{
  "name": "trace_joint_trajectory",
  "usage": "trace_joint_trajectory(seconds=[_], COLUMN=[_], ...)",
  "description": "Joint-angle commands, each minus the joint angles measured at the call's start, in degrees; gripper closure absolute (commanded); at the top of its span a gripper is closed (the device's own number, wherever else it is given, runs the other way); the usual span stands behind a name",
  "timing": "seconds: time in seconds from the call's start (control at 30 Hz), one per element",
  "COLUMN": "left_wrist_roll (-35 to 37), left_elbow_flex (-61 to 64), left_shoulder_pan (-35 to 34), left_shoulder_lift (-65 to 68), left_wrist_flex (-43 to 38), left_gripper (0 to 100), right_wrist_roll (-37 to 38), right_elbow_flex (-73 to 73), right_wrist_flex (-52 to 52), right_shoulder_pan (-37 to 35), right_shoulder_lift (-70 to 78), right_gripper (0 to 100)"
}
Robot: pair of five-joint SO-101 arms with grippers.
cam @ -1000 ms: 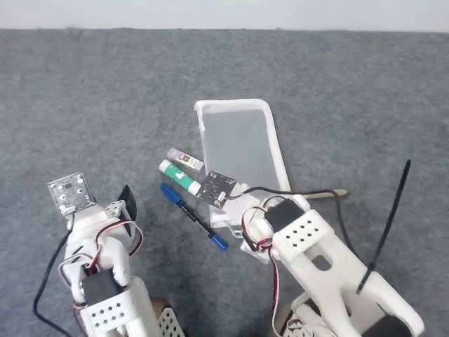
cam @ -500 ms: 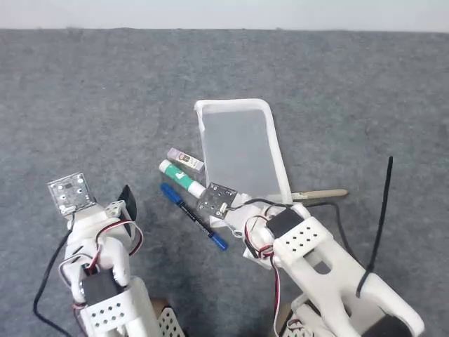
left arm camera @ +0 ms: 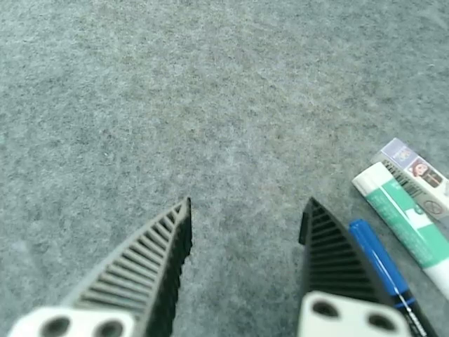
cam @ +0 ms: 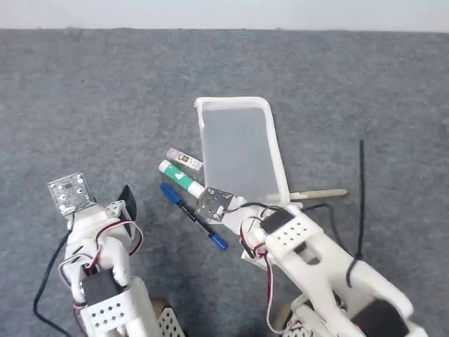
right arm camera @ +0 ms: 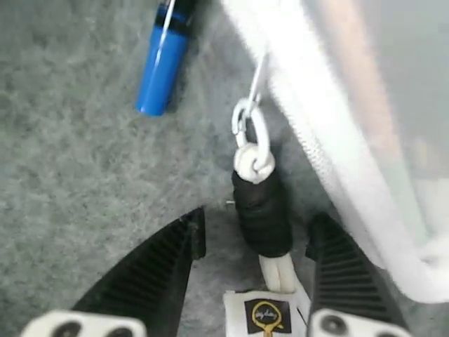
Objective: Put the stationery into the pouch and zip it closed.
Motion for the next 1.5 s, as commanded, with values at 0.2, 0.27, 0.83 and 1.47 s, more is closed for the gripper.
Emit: trace_joint_trajectory(seconds=[0.2,0.27,0.83,1.47], left_wrist_roll=[0.18,0.18,-2.99,-6.68], left_elbow_flex=[-0.92,-0.92,-5.85,-23.34], left_shoulder_pan=[-0.26,-0.26,-0.18,20.13], left_shoulder_lift=[-1.14,-1.14,-1.14,-1.05], left_wrist_flex=[-1.67,-1.67,1.85,11.69], left_gripper=[76,76,75,64], right_wrist_roll=[0.79,0.7,-5.71,-11.96], right_elbow_flex=[-4.92,-5.19,-6.77,-15.82], right_wrist_flex=[0.31,0.84,9.1,3.12], right_shoulder_pan=[-0.13,0.13,5.32,5.32], right_shoulder_lift=[0.92,0.84,-29.41,-33.63], right_gripper=[99.1,98.4,99.1,99.1])
